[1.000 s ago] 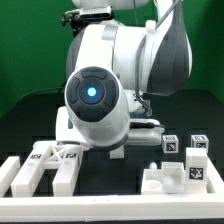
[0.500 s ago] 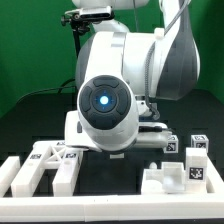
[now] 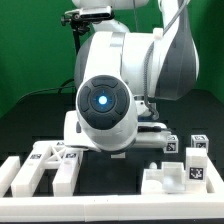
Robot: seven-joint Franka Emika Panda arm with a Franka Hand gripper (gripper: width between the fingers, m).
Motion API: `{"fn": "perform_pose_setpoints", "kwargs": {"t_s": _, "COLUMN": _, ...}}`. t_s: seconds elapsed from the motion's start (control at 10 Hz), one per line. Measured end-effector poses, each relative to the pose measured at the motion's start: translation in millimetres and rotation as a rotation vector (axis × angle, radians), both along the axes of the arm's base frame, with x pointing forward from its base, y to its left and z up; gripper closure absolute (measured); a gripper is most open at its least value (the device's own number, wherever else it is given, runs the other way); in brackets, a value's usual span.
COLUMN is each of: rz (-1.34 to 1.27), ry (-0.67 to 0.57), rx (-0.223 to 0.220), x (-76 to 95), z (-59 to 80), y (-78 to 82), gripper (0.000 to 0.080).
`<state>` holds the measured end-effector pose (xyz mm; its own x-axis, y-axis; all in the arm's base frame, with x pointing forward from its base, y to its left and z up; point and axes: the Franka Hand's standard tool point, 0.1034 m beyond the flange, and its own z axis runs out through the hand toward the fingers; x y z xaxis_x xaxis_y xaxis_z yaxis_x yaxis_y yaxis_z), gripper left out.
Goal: Assemble chair
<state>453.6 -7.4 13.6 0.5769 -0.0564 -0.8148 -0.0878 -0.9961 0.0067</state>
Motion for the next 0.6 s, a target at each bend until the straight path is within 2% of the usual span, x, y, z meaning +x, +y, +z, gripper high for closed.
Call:
{"fn": "perform_pose_setpoints", "kwargs": {"t_s": 0.3, "rz": 0.004, "ry": -0.004, "rx": 0.008, "x": 2.8, "z": 3.0, "y": -0.3, "gripper": 0.0515}}
{"fn": "perform_pose_setpoints", "kwargs": {"t_s": 0.4, "rz": 0.025, "ry": -0.025, "rx": 0.047, "x": 19.7, "z": 25.4, "y": 2.6, "gripper": 0.0515}}
{"fn": "perform_pose_setpoints", "kwargs": {"t_s": 0.5, "rz": 0.023, "ry": -0.047, "rx": 0.059, "x": 36.3, "z": 48.2, "y": 3.9, "gripper": 0.0515}}
{"fn": "perform_pose_setpoints", "kwargs": {"t_s": 0.6, "rz": 0.013, "ry": -0.092, "rx": 0.073, "x": 52.2, "z": 64.5, "y": 4.2, "gripper": 0.0515}}
